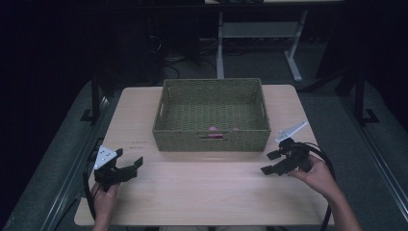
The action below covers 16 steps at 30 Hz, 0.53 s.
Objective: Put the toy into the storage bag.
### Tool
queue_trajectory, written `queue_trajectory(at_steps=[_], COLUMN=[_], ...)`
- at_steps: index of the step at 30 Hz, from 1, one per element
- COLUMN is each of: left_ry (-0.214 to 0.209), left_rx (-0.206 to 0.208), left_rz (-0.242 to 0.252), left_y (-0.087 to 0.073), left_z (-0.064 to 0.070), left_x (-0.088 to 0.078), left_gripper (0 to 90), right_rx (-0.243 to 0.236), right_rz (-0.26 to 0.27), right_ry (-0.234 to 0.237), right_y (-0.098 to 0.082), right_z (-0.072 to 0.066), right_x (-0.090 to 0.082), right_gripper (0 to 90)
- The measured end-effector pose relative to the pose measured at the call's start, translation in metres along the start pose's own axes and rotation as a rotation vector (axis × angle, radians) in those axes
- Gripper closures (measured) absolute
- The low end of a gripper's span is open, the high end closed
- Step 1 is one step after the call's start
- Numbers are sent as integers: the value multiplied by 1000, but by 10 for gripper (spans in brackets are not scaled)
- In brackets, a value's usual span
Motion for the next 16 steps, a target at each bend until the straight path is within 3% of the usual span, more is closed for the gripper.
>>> queue_trajectory(at_steps=[10, 13, 16], left_ry=[-2, -3, -1], left_rx=[5, 9, 12], left_rz=[-6, -4, -5], left_y=[0, 0, 0], left_z=[1, 1, 2], left_x=[0, 0, 1], left_gripper=[139, 139, 139], right_rx=[-4, -6, -15], right_rz=[2, 36, 74], right_ry=[-28, -34, -80], right_y=[-20, -26, -35], right_z=[-12, -20, -28], right_x=[1, 0, 2], right_gripper=[265, 262, 254])
Point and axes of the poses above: each handheld gripper's, and its own axes: x roughly forward along the jaws, y roughly out of its top, z roughly to its right, the point moved 3 cm from there along x, roughly forward along the jaws, and after that the axes turned 12 degrees about y, right-handed, at the moved point
